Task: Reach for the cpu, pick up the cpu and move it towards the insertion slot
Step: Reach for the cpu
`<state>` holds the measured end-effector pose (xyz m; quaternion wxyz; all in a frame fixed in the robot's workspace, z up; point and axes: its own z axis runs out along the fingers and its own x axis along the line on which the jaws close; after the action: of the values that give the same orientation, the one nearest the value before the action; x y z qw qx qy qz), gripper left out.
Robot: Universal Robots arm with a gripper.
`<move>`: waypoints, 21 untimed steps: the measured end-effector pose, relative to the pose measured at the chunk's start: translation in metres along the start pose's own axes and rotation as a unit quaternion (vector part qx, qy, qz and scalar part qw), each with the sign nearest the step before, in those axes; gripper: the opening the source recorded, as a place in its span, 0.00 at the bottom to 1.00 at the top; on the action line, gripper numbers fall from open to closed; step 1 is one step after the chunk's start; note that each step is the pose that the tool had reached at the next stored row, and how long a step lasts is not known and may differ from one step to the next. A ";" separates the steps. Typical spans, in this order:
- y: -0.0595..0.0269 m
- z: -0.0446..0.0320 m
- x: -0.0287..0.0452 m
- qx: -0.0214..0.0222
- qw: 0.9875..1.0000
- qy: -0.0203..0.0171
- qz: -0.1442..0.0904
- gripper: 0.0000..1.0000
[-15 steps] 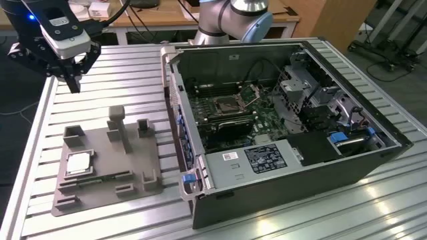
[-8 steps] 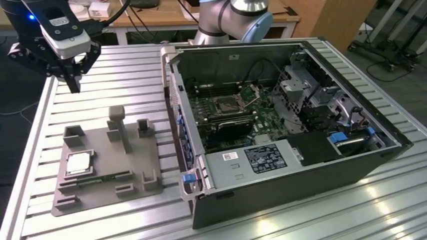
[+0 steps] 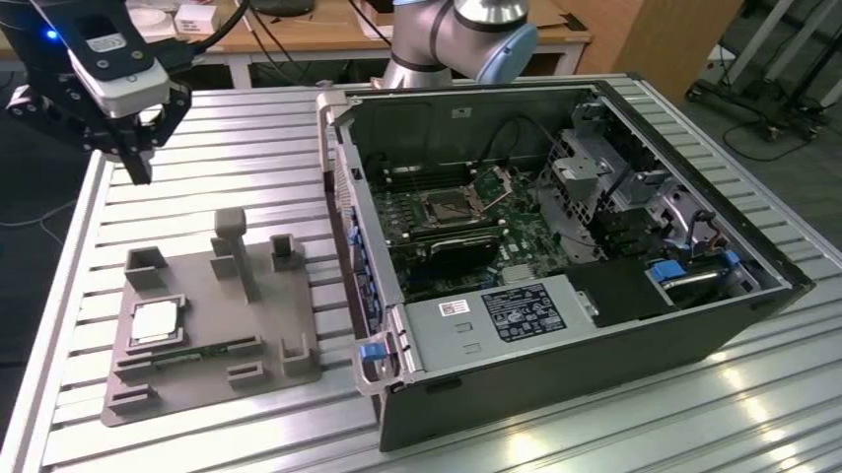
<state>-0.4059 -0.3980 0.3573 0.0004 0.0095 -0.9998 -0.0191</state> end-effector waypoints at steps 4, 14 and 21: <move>-0.0020 0.0004 0.0062 0.000 1.000 0.000 0.000 0.11; -0.0050 0.0009 0.0070 0.000 1.000 0.000 0.000 0.11; -0.0077 0.0027 0.0076 0.000 1.000 0.000 0.000 0.11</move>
<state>-0.4134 -0.4057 0.3543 0.0003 0.0097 -0.9998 -0.0192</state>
